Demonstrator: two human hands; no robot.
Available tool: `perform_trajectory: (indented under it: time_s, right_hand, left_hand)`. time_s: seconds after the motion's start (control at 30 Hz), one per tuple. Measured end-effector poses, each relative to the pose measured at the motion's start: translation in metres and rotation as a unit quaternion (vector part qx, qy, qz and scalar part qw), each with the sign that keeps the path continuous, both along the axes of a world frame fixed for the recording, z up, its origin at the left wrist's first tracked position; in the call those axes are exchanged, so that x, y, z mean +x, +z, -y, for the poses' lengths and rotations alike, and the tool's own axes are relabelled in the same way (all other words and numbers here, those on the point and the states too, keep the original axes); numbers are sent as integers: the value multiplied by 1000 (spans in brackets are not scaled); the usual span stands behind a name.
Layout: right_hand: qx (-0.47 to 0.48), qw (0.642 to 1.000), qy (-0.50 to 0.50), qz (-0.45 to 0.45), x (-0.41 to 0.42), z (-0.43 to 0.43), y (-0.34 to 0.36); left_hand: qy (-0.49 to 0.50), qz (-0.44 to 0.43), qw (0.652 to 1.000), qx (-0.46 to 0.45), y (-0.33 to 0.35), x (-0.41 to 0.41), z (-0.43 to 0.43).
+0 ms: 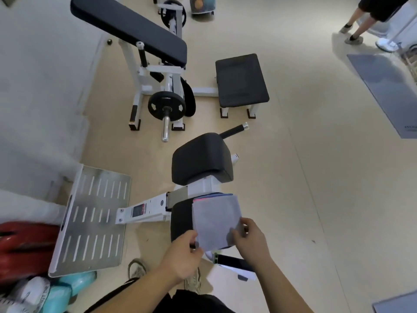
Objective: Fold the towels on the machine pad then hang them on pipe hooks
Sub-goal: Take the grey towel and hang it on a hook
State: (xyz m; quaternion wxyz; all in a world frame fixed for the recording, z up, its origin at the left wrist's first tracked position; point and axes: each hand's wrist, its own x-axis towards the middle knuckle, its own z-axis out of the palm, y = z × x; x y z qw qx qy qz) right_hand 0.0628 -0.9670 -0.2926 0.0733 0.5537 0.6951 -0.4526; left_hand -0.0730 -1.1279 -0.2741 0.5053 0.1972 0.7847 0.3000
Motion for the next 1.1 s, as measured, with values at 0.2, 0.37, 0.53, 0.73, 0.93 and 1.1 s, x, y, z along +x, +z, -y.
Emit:
perform_trajectory:
  time_s: [0.2,0.37,0.53,0.73,0.93,1.1]
  right_hand:
    - [-33,996,-69,34,6,-7,-4]
    - [-63,987,-128,-78,-7,-5,25]
    - [-23,982,4,-186,-49,-2,74]
    - [31,942,224,-248,-117,1,135]
    - [6,881,393,-262,-197,38,169]
    - [39,877,387,-282,-261,84,178]
  left_hand:
    - [-2,4,999,-34,-11,7,-9]
    - [36,18,999,-24,-11,7,-8]
    - [145,-24,988,57,11,-16,-5]
    - [141,-268,936,181,78,-84,16]
    - [99,-255,947,171,122,-124,46]
    - [221,-259,928,152,134,-167,104]
